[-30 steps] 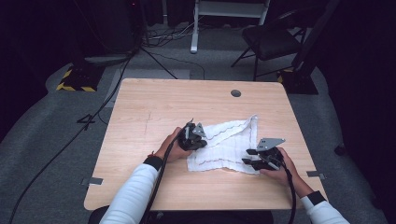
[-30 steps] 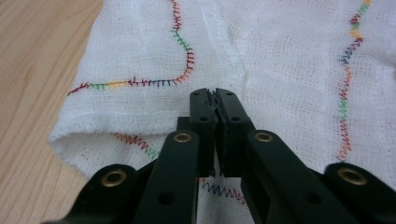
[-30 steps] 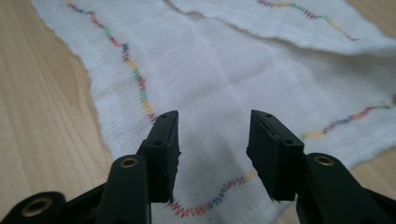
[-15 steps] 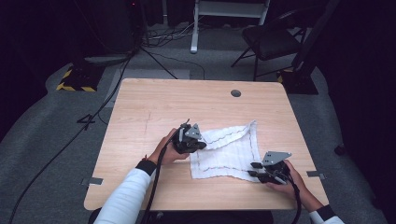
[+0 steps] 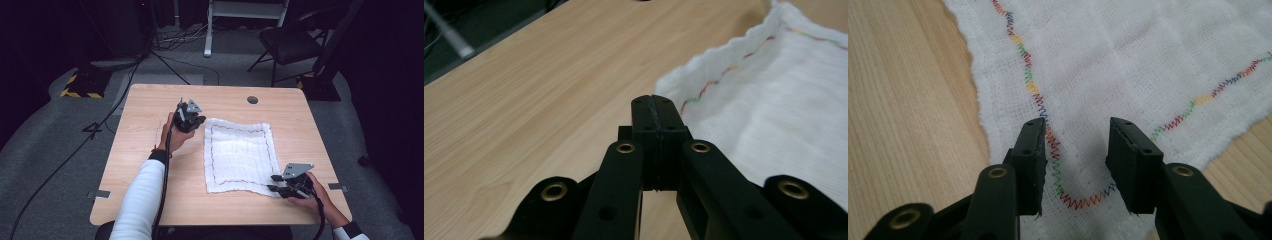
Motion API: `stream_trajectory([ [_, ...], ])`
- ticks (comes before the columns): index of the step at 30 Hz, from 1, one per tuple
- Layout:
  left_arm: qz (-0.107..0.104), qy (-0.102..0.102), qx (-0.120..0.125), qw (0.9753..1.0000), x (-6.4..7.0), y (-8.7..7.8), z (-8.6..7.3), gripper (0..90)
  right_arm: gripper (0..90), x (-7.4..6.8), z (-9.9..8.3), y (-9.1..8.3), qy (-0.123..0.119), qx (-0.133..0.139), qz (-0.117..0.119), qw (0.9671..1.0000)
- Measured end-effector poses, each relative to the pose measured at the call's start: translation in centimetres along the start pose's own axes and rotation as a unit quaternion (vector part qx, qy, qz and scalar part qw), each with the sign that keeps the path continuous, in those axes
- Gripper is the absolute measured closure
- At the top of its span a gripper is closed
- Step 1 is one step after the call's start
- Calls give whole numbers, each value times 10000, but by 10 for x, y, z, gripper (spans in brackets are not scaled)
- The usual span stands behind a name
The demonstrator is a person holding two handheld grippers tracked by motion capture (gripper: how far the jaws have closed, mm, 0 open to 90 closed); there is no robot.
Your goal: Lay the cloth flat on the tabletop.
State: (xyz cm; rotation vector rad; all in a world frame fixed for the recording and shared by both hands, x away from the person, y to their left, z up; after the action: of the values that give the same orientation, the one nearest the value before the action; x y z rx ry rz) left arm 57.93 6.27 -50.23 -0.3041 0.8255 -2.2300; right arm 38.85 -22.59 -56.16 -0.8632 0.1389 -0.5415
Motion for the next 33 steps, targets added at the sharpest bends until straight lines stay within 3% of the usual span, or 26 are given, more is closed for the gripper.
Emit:
stream_trajectory([
  [1, 18, -177, -64, 9998, -3, 2, -4, 730, 545, 2, 0, 0, 23, 12, -30, 10000],
  [2, -29, -165, -58, 9998, -3, 3, -5, 730, 545, 2, 0, 0, 23, 12, -30, 10000],
  [4, -111, -109, -49, 9999, 5, 2, -10, 560, 500, 3, 0, 0, 40, 7, -88, 10000],
  [5, -335, 15, -118, 9994, 21, -2, -18, 515, 480, 3, 0, 0, 44, 3, -111, 9999],
  [7, -572, 180, -178, 9980, 42, -7, -28, 439, 468, 5, 2, -1, 43, 56, -166, 9998],
  [8, -572, 180, -178, 9980, 42, -7, -28, 400, 461, 5, 4, -2, 74, 107, -170, 9998],
  [9, -734, 265, -234, 9967, 53, -10, -34, 400, 461, 5, 4, -2, 74, 107, -170, 9998],
  [10, -1018, 438, -350, 9932, 75, -14, -49, 351, 445, 6, 8, -4, 99, 192, -231, 9995],
  [11, -1081, 511, -411, 9920, 85, -16, -56, 330, 440, 6, 11, -5, 92, 228, -261, 9994],
  [12, -1081, 511, -411, 9920, 85, -16, -56, 303, 440, 6, 11, -5, 92, 228, -261, 9994],
  [13, -1236, 648, -547, 9887, 103, -18, -67, 294, 432, 4, 17, -5, 81, 283, -288, 9992],
  [15, -1285, 890, -617, 9858, 116, -21, -73, 274, 417, 6, 18, -3, 90, 237, -387, 9989],
  [17, -1480, 827, -580, 9838, 130, -23, -78, 269, 418, 11, 15, -2, 128, 185, -464, 9987],
  [21, -1687, 987, -746, 9779, 150, -21, -91, 252, 407, 29, 8, 0, 411, 184, -625, 9970],
  [22, -1687, 987, -746, 9779, 150, -21, -91, 237, 407, 29, 8, 0, 411, 184, -625, 9970],
  [23, -1684, 1096, -778, 9765, 153, -20, -93, 227, 391, 38, 8, 1, 530, 207, -703, 9959],
  [24, -1559, 1308, -756, 9761, 154, -18, -93, 228, 386, 42, 9, 2, 562, 230, -741, 9954],
  [26, -1513, 1175, -661, 9792, 149, -14, -88, 228, 383, 52, 15, 5, 602, 298, -833, 9943],
  [27, -1513, 1175, -661, 9792, 149, -14, -88, 228, 383, 52, 15, 5, 602, 298, -833, 9943],
  [29, -1365, 1005, -615, 9836, 136, -5, -82, 229, 383, 64, 25, 13, 688, 362, -824, 9936],
  [30, -1365, 1005, -615, 9836, 136, -5, -82, 229, 383, 64, 25, 13, 688, 362, -824, 9936],
  [31, -1227, 965, -633, 9857, 128, 3, -80, 229, 407, 73, 33, 21, 823, 474, -788, 9924],
  [33, -1253, 924, -630, 9858, 123, 8, -78, 209, 409, 80, 39, 29, 966, 482, -795, 9910],
])
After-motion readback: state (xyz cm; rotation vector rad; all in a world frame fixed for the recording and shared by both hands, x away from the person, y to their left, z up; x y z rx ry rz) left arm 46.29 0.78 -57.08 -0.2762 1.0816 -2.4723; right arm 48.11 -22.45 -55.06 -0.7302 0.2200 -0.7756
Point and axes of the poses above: each handheld gripper's, and its own axes: y roughly forward along the jaws, z roughly out of its top, x roughly to its right, the point moved 10 cm from there along y, roughly forward along the jaws, and after that the axes turned 2 degrees about -z, right-handed, at the moved point
